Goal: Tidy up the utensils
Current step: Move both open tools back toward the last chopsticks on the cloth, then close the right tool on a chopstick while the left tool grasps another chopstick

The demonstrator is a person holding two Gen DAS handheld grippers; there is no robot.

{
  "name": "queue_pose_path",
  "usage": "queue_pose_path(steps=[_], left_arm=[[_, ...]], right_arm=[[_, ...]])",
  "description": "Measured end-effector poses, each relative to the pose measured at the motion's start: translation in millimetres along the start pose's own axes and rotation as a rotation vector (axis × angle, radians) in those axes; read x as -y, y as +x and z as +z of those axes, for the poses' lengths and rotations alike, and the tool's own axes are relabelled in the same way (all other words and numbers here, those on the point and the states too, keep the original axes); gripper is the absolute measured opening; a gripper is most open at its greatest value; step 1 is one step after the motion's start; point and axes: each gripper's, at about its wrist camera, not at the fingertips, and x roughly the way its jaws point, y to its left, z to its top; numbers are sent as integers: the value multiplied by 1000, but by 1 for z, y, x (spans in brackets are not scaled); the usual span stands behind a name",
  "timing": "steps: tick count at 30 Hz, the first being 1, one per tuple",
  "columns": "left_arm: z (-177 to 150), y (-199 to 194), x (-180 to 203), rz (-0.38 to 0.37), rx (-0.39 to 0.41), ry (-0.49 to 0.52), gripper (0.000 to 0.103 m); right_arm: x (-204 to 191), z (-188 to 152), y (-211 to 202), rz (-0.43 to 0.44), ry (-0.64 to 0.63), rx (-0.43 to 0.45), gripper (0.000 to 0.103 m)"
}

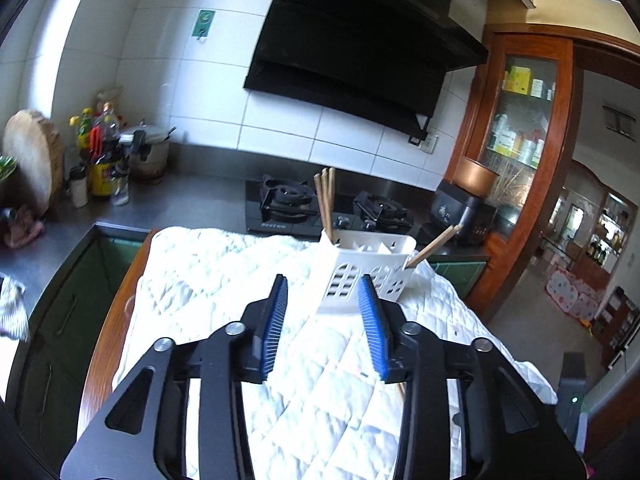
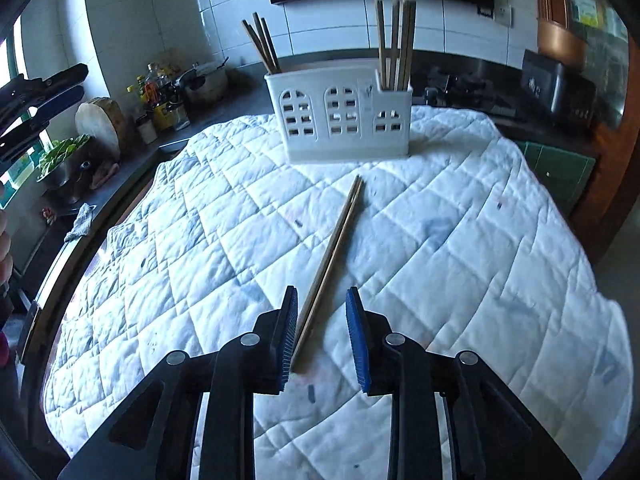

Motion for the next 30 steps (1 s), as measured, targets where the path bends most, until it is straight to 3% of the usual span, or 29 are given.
queue_pose_path(steps=[4,13,30], left_arm=[[-28,-9,-10,24,-23,-25,40],[-68,-13,-36,74,-90,-82,40],[-86,-12,-55,96,-111,-124,40]], right_arm=[[1,-16,17,40,82,-26,16],[-2,-6,32,35,110,-25,10],[-3,-6,57,-72,84,-70,9]])
